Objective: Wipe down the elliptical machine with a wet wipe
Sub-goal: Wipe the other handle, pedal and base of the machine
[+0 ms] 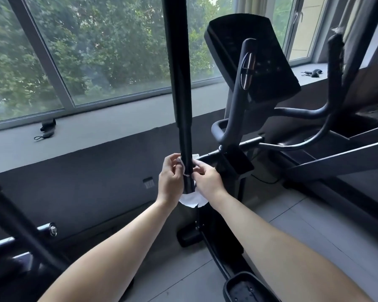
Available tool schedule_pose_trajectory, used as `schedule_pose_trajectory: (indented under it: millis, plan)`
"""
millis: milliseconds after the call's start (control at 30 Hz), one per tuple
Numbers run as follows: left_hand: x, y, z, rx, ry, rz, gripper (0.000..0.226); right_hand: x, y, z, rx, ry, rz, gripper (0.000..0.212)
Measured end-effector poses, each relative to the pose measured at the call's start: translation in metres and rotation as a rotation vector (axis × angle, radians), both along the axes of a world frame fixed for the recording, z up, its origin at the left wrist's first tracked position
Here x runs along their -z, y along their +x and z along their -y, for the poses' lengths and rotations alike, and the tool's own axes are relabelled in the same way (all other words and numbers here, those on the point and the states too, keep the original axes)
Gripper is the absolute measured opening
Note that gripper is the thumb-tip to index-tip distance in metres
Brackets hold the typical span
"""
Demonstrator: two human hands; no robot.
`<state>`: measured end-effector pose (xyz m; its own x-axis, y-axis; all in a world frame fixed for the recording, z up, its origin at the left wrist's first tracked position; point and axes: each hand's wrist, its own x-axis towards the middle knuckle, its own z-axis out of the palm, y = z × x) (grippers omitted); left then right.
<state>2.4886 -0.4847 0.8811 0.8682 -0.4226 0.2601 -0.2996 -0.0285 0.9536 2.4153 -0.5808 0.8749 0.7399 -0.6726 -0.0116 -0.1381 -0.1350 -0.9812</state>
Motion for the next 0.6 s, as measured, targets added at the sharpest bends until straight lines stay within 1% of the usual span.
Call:
schedule_pose_trajectory:
  millis: [67, 167, 233, 333, 433, 533, 600]
  plan:
    - [0.008, -0.004, 0.000, 0.015, 0.037, -0.037, 0.024, 0.004, 0.000, 0.000, 0.015, 0.032, -0.025, 0.055]
    - [0.027, -0.007, 0.001, 0.037, 0.110, -0.090, 0.026, 0.013, 0.001, 0.000, -0.011, 0.055, -0.052, 0.056]
    - [0.036, -0.008, 0.001, 0.027, 0.177, -0.111, 0.027, 0.020, 0.003, 0.001, -0.034, 0.049, -0.092, 0.050]
    - [0.039, -0.003, 0.001, 0.048, 0.223, -0.123, 0.028, 0.029, 0.005, 0.006, -0.066, 0.045, -0.144, 0.035]
    - [0.036, 0.000, -0.002, 0.066, 0.175, -0.094, 0.028, 0.032, 0.006, 0.010, -0.066, 0.055, -0.138, 0.026]
    - [0.040, -0.004, -0.001, 0.007, 0.082, -0.046, 0.032, 0.034, 0.007, 0.016, -0.088, 0.069, -0.144, 0.029]
    - [0.046, -0.008, 0.003, -0.007, 0.068, -0.035, 0.037, 0.039, 0.008, 0.020, -0.101, 0.077, -0.164, 0.029]
